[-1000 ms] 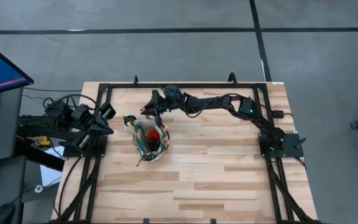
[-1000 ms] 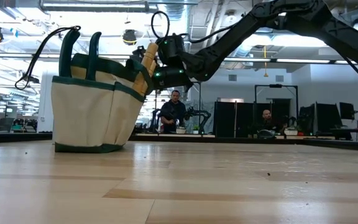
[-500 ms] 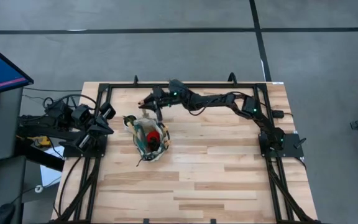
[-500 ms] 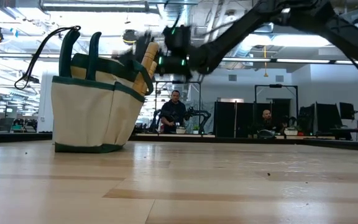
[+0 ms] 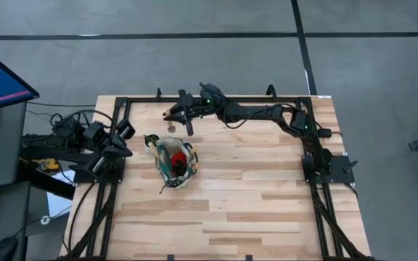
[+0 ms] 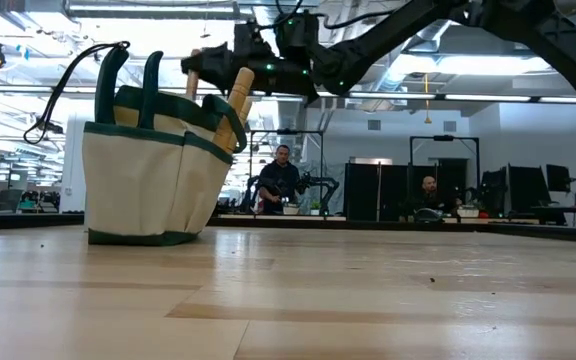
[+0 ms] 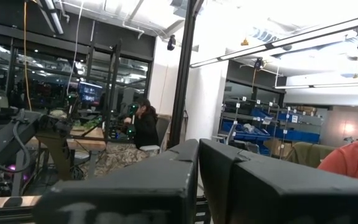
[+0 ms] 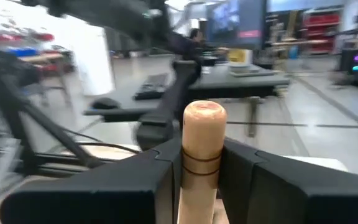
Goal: Pick & Place Garden tools in Gardening bag
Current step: Put the trowel into the gardening bag
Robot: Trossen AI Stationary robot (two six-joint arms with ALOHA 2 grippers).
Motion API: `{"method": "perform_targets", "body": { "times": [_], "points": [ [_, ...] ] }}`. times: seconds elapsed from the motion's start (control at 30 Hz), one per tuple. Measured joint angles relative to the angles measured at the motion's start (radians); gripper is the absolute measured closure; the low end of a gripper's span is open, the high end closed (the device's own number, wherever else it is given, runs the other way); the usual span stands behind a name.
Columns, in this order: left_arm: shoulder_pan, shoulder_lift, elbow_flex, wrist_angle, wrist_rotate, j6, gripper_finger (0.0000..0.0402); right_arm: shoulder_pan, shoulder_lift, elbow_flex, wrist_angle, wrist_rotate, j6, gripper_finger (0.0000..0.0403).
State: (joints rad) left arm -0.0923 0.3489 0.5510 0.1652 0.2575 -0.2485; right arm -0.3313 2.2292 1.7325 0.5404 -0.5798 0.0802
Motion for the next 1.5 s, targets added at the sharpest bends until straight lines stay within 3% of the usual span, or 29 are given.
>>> {"method": "perform_targets", "body": {
  "times": [0.27, 0.63, 1.07, 1.5],
  "points": [
    [0.0, 0.0, 0.0, 0.0, -0.004, 0.005, 0.0399, -0.024, 0.001, 0.0, 0.014, -0.003, 0.073, 0.0342],
    [0.0, 0.0, 0.0, 0.0, -0.004, 0.005, 0.0399, 0.025, 0.05, 0.0, 0.063, -0.024, 0.12, 0.0342],
    [0.0, 0.0, 0.0, 0.0, -0.003, 0.005, 0.0399, 0.022, 0.109, 0.003, 0.024, 0.04, 0.079, 0.0342],
    [0.0, 0.0, 0.0, 0.001, -0.001, 0.006, 0.0399, 0.03, 0.117, 0.0, -0.048, 0.031, 0.036, 0.0342]
  ]
}}
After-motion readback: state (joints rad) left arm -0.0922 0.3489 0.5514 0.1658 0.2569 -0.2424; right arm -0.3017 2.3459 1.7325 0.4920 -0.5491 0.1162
